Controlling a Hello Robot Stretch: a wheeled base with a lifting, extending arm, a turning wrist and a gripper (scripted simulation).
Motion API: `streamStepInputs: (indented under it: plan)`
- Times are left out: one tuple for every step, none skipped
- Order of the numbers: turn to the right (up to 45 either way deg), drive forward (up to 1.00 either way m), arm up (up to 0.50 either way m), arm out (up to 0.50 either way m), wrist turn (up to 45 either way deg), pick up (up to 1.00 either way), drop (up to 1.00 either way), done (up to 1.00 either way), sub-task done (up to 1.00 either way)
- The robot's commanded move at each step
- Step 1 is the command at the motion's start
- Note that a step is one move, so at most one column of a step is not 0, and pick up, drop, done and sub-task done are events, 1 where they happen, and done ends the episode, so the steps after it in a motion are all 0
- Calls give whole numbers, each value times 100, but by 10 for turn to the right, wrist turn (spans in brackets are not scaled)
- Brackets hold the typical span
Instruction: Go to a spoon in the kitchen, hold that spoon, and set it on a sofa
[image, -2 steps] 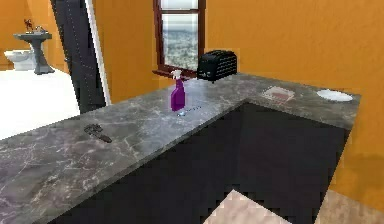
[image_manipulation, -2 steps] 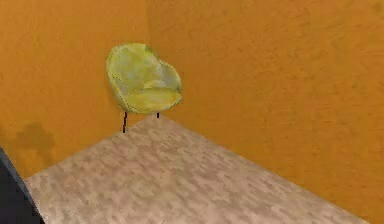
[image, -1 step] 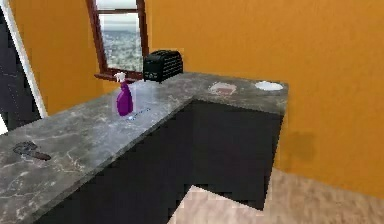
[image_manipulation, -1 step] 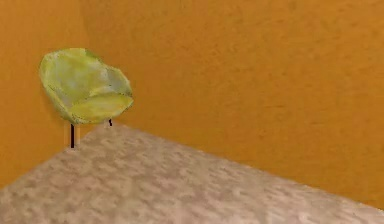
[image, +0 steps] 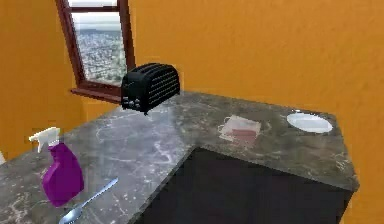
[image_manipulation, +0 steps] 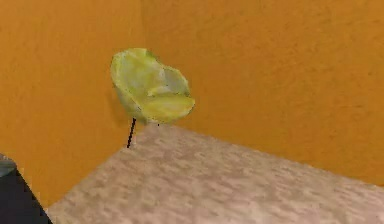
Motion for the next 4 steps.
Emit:
streamStepInputs:
  plan:
    - [-450, 0, 0, 0, 0, 0, 0, 0, 0]
    - [-450, 0, 0, 0, 0, 0, 0, 0, 0]
    - [-270, 0, 0, 0, 0, 0, 0, 0, 0]
    - [0, 0, 50, 0, 0, 0, 0, 0, 0]
